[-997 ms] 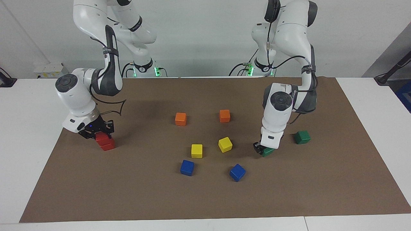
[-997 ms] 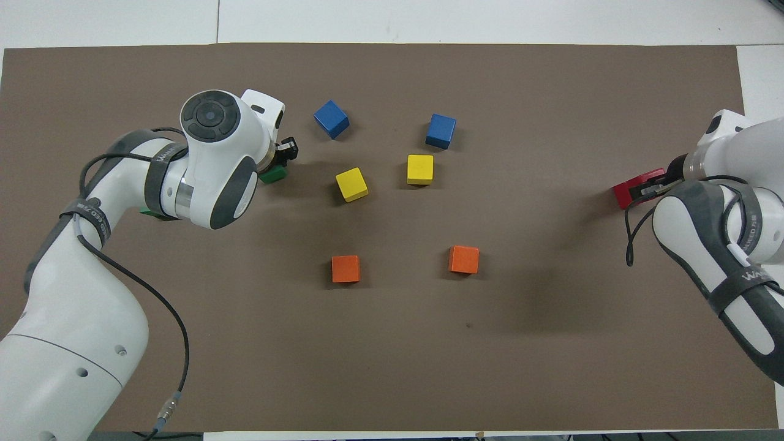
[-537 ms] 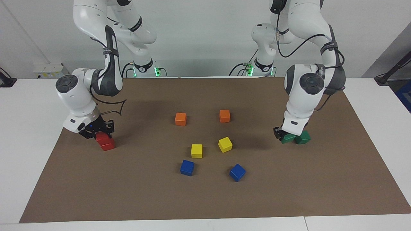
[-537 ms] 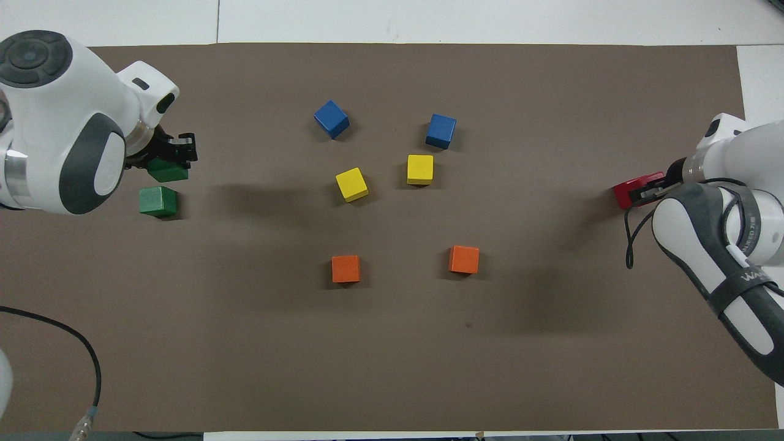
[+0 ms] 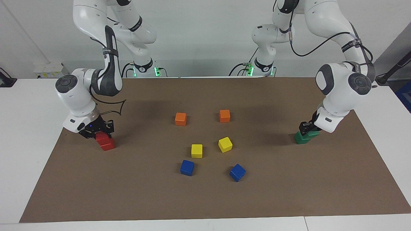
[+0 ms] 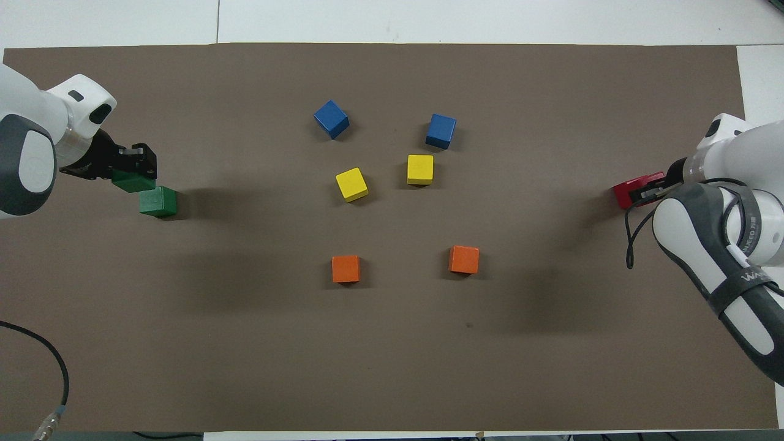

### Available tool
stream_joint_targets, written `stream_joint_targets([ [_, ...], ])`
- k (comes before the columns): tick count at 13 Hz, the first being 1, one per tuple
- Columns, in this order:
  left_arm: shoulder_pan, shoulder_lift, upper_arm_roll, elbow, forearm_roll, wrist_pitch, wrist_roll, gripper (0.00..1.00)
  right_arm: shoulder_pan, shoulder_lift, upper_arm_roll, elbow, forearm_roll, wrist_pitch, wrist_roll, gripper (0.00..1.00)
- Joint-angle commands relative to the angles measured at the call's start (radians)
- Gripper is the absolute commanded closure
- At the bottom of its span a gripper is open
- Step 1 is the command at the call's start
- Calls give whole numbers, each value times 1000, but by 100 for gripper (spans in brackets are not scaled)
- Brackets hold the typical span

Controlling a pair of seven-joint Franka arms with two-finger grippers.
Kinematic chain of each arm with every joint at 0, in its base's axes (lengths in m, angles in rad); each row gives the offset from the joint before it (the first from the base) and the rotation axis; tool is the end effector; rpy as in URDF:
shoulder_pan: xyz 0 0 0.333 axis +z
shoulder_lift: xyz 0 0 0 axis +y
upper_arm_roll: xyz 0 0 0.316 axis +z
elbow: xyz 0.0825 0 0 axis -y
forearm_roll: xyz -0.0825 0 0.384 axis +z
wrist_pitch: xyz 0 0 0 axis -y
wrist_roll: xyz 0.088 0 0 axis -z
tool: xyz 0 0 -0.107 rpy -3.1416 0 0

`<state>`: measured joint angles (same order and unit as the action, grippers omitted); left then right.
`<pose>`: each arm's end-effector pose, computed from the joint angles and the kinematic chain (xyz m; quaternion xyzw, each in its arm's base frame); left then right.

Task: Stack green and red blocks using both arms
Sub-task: 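Carry the green cube onto the first green cube with the left gripper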

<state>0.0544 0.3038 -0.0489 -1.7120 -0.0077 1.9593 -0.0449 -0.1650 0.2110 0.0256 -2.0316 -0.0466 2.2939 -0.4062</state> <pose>0.6371 0.0055 0.4074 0.9992 0.0277 -0.0283 0.0103 0.5862 -0.0837 0.3480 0.9886 0.1474 0.0207 0.0216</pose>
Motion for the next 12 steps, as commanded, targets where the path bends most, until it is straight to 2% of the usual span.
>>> stream_joint_targets([
  [1,7,-31,-3,-73,-20,78,20,100,-7,-15,8,-18,-9,12,33,27],
  [2,22,-31,-5,-78,-20,92,22,100,-7,-15,8,-18,-9,10,49,8],
  [3,30,-29,-5,-81,-20,99,31,100,-7,-15,8,-18,-9,10,56,0],
  [8,39,-38,-5,-120,-20,115,43,100,-13,-9,8,-2,-9,7,55,0],
  [12,35,-48,-5,-155,-18,124,92,100,-4,-5,10,68,2,-16,76,0],
])
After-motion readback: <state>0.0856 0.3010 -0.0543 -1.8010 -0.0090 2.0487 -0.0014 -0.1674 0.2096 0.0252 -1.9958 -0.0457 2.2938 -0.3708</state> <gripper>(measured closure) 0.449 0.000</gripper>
